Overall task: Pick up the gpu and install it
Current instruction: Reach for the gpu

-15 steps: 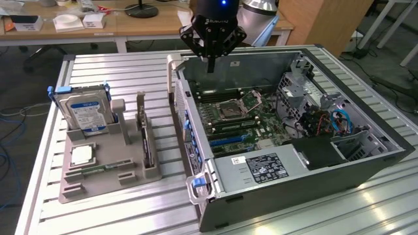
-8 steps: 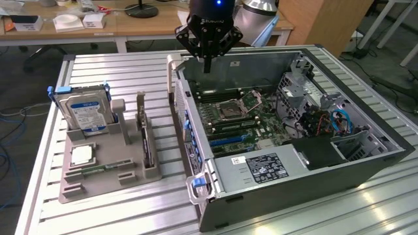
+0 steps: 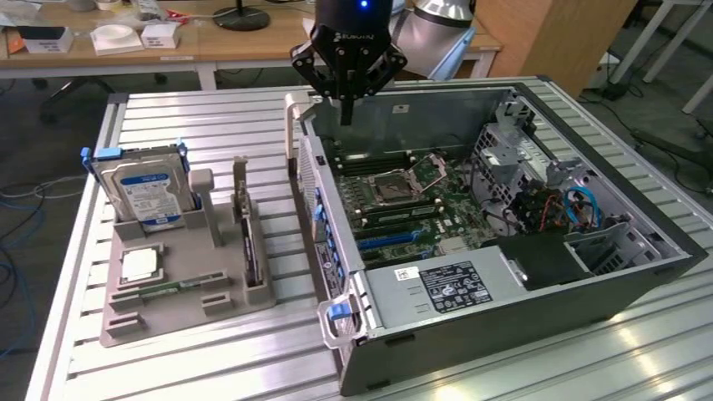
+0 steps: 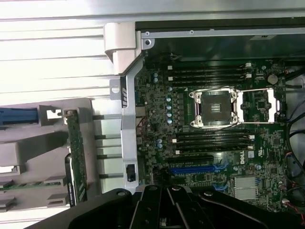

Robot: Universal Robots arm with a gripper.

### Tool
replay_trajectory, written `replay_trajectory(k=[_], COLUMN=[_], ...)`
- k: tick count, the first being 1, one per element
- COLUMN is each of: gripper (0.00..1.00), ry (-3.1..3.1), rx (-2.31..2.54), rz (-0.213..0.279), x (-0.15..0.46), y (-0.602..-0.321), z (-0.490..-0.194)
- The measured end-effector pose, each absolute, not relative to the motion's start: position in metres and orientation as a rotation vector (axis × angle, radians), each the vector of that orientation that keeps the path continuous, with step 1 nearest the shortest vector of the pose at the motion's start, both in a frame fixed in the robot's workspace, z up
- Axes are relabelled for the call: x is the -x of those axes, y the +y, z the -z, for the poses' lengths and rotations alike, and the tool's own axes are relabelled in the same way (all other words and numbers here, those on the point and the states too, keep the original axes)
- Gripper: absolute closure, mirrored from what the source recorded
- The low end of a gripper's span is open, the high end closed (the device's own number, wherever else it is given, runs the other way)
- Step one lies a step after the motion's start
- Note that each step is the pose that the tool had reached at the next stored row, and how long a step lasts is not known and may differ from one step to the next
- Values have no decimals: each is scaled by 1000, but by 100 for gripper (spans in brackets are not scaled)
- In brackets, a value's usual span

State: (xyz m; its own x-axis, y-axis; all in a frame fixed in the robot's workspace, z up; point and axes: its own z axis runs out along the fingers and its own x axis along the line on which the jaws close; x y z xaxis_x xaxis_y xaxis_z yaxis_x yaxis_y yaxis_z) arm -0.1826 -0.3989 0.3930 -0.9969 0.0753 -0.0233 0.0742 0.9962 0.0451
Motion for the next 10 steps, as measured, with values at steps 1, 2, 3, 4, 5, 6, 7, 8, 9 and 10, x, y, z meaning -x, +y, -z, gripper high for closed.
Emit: replay_trajectory(k=[1,2,3,4,5,6,7,8,9,10], gripper=[90,90,90,90,90,90,90,90,90,90], ry=[3114,3114,3114,3114,3114,3114,3114,3114,3114,3114], rx=[-117,-117,-117,-117,-117,-117,-116,-117,-117,-117], rz=[-69,-69,-69,-69,-69,-69,-69,-69,-69,-69], x=[184,185,186,187,188,189,190,191,192,193], y=[-399,-399,-399,-399,-399,-399,-399,-399,-399,-399], z=[-393,-393,-393,-393,-393,-393,-393,-393,-393,-393])
